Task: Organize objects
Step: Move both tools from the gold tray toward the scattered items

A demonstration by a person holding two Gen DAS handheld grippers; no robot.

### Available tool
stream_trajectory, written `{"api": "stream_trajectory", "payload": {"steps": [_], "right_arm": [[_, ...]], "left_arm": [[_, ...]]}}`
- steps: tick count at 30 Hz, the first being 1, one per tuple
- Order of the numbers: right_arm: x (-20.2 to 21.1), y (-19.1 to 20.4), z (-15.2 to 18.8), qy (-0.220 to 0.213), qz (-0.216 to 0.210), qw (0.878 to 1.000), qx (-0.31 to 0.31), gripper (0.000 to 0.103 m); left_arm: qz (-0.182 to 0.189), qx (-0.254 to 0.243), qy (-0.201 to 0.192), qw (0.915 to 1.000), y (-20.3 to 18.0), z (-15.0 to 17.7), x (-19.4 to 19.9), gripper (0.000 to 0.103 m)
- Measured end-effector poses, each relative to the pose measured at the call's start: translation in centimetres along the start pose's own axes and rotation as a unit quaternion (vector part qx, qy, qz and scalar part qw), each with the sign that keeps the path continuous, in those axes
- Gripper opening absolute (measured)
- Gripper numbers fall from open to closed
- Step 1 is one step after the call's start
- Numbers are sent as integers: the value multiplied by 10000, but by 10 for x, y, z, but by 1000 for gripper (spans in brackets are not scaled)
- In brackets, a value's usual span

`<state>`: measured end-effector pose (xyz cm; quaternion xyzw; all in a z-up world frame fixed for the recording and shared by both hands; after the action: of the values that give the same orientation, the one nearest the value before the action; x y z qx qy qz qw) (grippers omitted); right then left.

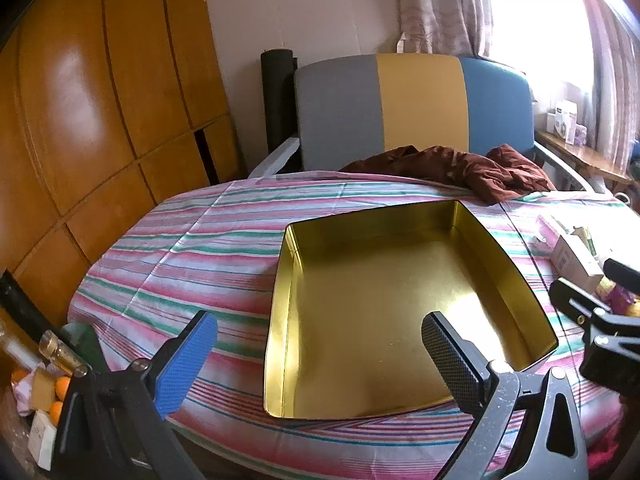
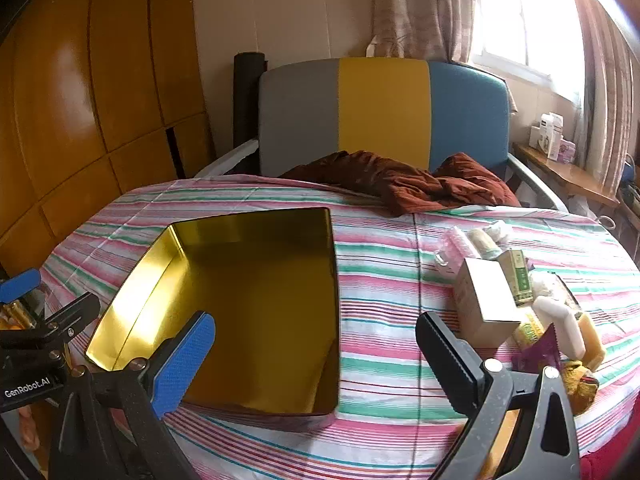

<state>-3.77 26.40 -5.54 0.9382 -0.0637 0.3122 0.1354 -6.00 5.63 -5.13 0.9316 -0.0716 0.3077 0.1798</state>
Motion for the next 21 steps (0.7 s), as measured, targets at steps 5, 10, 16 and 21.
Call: {"api": "stream_trajectory", "payload": {"steps": [5, 10, 16, 21], "right_arm": [[5, -14, -3, -37, 72, 9999, -98, 102], [9, -32, -3, -43, 184, 9996, -231, 102], [19, -62, -9, -114, 385, 9982, -439, 102], [29, -89, -14, -193, 593, 9962, -605, 102]], "left_arm": [[10, -92, 5, 10000, -5, -2, 0, 103], [80, -292, -47, 9995, -18, -7, 1, 103], [276, -504, -100, 9983, -36, -13, 2, 103], [423, -667, -141, 9968, -52, -19, 3, 103]]}}
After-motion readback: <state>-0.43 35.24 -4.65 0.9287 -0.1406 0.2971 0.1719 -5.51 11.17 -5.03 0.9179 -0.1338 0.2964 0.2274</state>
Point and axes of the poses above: each gripper's, at about its wrist camera, not at the fingertips, and x roughly against the way its jaws point, y to its left, z to its underside, the point moved 9 cm from there along -x, roughly the way its jaws point, and after that the axes turned 11 degrees about -x, right-handed, at the moved point
